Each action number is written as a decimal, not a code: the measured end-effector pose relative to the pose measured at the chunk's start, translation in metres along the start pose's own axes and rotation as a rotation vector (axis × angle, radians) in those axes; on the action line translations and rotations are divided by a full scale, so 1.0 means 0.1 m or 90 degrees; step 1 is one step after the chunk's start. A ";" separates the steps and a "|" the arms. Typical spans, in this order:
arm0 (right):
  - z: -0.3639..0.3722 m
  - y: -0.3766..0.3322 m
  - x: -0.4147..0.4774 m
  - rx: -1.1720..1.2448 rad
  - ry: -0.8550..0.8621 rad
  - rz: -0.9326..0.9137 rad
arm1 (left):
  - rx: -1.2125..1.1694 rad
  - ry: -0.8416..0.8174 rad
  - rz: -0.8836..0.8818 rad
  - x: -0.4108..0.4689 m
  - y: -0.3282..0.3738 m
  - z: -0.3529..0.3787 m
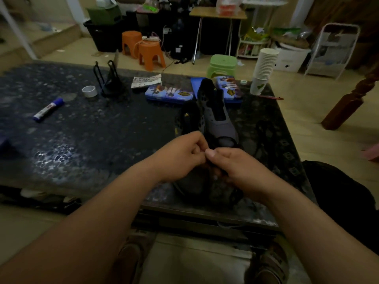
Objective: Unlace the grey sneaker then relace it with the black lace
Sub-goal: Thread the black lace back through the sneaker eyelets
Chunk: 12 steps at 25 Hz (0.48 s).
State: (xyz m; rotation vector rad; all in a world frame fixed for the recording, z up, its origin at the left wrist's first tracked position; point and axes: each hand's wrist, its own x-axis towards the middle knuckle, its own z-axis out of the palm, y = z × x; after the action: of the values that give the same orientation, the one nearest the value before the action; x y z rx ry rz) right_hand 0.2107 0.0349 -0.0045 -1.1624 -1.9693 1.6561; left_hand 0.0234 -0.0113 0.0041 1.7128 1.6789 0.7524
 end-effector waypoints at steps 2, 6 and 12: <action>0.04 0.02 0.05 0.017 0.076 -0.005 | -0.076 0.010 -0.074 -0.08 -0.14 -0.10; 0.14 0.06 0.06 0.144 0.187 0.032 | -0.455 0.080 -0.175 -0.23 -0.24 -0.20; 0.29 0.01 0.04 0.345 0.187 0.055 | -0.943 0.156 -0.116 -0.21 -0.12 -0.09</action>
State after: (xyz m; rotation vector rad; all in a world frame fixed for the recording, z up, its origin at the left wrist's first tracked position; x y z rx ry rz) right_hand 0.1889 0.0188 -0.0147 -1.1940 -1.2027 1.7821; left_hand 0.0080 -0.0317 0.0016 0.4138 0.8272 1.5697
